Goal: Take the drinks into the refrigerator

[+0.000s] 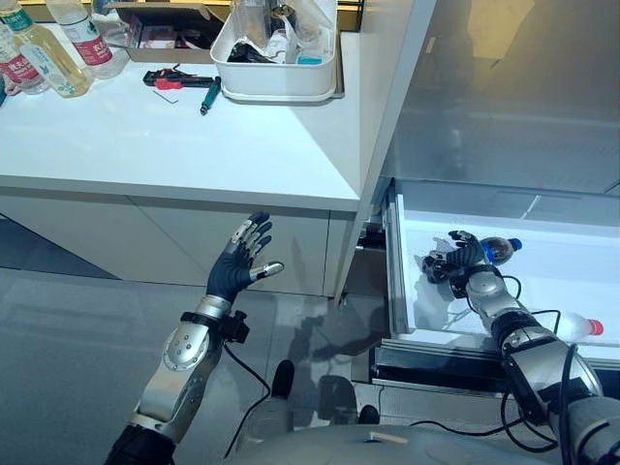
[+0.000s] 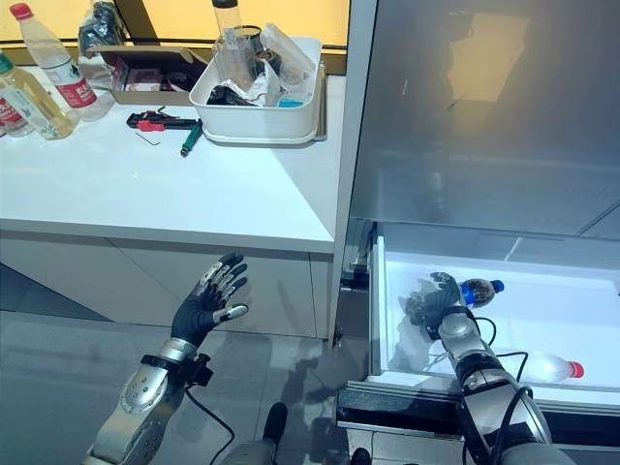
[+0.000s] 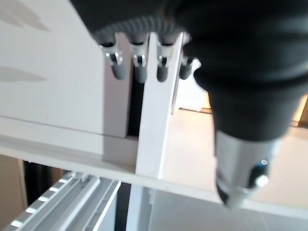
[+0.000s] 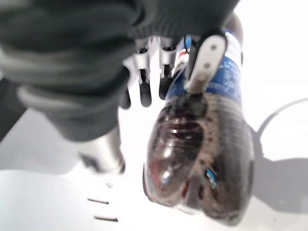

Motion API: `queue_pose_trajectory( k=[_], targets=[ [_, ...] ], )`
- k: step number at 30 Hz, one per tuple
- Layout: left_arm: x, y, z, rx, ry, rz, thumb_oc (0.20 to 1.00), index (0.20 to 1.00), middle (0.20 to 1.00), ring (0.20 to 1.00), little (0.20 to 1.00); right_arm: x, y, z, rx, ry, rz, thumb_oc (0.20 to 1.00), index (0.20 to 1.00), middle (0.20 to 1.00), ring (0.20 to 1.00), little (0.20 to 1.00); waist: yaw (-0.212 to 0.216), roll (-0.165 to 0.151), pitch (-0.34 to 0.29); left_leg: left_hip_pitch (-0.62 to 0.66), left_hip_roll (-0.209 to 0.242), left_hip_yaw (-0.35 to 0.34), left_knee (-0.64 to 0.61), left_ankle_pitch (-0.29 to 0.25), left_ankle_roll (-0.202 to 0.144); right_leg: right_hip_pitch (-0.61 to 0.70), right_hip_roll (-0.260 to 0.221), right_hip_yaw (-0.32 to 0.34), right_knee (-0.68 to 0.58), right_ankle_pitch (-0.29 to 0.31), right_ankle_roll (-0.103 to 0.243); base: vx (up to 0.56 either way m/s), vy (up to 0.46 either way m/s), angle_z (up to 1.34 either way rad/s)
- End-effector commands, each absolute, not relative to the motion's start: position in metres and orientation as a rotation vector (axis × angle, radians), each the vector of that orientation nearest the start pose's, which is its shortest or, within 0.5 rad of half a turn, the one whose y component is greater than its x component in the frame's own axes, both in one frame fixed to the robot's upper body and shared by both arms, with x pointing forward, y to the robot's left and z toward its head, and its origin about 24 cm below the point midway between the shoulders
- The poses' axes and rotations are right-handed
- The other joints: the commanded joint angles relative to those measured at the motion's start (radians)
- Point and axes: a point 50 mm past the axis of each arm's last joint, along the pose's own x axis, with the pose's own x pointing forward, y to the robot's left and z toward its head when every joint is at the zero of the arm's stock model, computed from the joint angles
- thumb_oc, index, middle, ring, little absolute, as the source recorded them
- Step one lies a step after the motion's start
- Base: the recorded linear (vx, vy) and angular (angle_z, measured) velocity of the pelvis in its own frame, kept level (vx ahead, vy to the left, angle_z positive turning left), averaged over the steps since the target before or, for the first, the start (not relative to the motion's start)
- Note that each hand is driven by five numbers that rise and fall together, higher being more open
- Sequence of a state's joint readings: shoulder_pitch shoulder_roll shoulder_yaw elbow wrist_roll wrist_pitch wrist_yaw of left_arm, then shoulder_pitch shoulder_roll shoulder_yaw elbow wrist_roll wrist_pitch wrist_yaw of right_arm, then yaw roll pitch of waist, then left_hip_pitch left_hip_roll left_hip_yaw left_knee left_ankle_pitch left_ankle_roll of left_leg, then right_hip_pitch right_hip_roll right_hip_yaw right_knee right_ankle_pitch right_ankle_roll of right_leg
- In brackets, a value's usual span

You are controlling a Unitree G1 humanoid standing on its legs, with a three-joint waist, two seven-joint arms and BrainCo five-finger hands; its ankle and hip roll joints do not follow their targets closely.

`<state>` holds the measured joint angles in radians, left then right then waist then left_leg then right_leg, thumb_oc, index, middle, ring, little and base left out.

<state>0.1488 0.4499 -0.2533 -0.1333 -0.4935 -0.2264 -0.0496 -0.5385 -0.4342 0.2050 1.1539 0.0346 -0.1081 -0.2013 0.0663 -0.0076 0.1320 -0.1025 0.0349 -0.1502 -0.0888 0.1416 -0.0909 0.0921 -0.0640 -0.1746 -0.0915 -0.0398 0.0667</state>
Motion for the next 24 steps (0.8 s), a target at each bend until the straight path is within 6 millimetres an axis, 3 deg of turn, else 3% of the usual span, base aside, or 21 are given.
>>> queue_pose_trajectory(
  k=[1, 4, 6, 7, 12, 15, 18, 24],
  targets=[
    [0.220, 0.177, 0.068, -0.129, -0.186, -0.251, 1.000, 1.000, 1.000, 1.000, 1.000, 0.285, -0.267, -0.038, -0.493, 0.509, -0.201, 1.000, 1.000, 1.000, 1.000, 1.000, -0.011, -0.028, 0.002, 0.084, -0.068, 0.042, 0.002, -0.153, 0.089, -0.080, -0.029, 0.049, 0.004, 0.056, 0.026, 0.00, 0.000, 0.00],
    [0.218, 0.183, 0.059, -0.110, -0.140, -0.250, 1.000, 1.000, 1.000, 1.000, 1.000, 0.283, -0.286, -0.010, -0.431, 0.342, -0.274, 1.000, 1.000, 1.000, 1.000, 1.000, -0.031, -0.029, -0.003, 0.088, -0.066, 0.044, 0.002, -0.156, 0.089, -0.077, -0.030, 0.052, 0.005, 0.054, 0.028, 0.00, 0.000, 0.00],
    [0.215, 0.184, 0.053, -0.078, -0.107, -0.283, 1.000, 1.000, 1.000, 1.000, 1.000, 0.272, -0.297, 0.001, -0.414, 0.273, -0.300, 1.000, 1.000, 1.000, 1.000, 1.000, -0.038, -0.026, -0.009, 0.093, -0.066, 0.045, 0.002, -0.159, 0.090, -0.073, -0.029, 0.053, 0.005, 0.052, 0.029, 0.02, 0.006, 0.04],
    [0.212, 0.187, 0.051, -0.014, -0.085, -0.324, 1.000, 1.000, 1.000, 1.000, 1.000, 0.262, -0.311, 0.018, -0.361, 0.180, -0.349, 1.000, 1.000, 1.000, 1.000, 1.000, -0.053, -0.023, -0.017, 0.097, -0.066, 0.047, 0.002, -0.163, 0.091, -0.071, -0.029, 0.055, 0.005, 0.049, 0.030, 0.03, 0.010, 0.06],
    [0.208, 0.195, 0.042, 0.048, -0.035, -0.314, 1.000, 1.000, 1.000, 1.000, 1.000, 0.233, -0.335, 0.037, -0.266, 0.064, -0.444, 1.000, 1.000, 1.000, 1.000, 1.000, -0.079, -0.023, -0.029, 0.104, -0.063, 0.057, 0.002, -0.171, 0.091, -0.071, -0.026, 0.064, 0.005, 0.046, 0.032, 0.01, 0.002, 0.00],
    [0.206, 0.196, 0.040, 0.051, -0.019, -0.319, 1.000, 1.000, 1.000, 1.000, 1.000, 0.222, -0.345, 0.039, -0.216, 0.044, -0.502, 1.000, 1.000, 1.000, 1.000, 1.000, -0.088, -0.022, -0.036, 0.109, -0.060, 0.062, 0.002, -0.174, 0.091, -0.069, -0.024, 0.069, 0.005, 0.045, 0.033, 0.01, -0.002, -0.02],
    [0.203, 0.198, 0.038, 0.032, -0.003, -0.304, 1.000, 1.000, 1.000, 1.000, 1.000, 0.199, -0.367, 0.043, -0.126, -0.002, -0.631, 1.000, 1.000, 1.000, 1.000, 1.000, -0.111, -0.018, -0.050, 0.121, -0.056, 0.075, 0.002, -0.184, 0.091, -0.066, -0.020, 0.084, 0.004, 0.041, 0.034, 0.03, -0.005, -0.08],
    [0.205, 0.197, 0.033, 0.001, 0.020, -0.293, 1.000, 1.000, 1.000, 1.000, 1.000, 0.180, -0.400, 0.059, -0.022, -0.107, -0.846, 1.000, 1.000, 1.000, 1.000, 1.000, -0.145, -0.008, -0.074, 0.138, -0.050, 0.104, 0.002, -0.200, 0.092, -0.063, -0.013, 0.114, 0.004, 0.038, 0.036, 0.03, -0.002, -0.15]
  ],
)
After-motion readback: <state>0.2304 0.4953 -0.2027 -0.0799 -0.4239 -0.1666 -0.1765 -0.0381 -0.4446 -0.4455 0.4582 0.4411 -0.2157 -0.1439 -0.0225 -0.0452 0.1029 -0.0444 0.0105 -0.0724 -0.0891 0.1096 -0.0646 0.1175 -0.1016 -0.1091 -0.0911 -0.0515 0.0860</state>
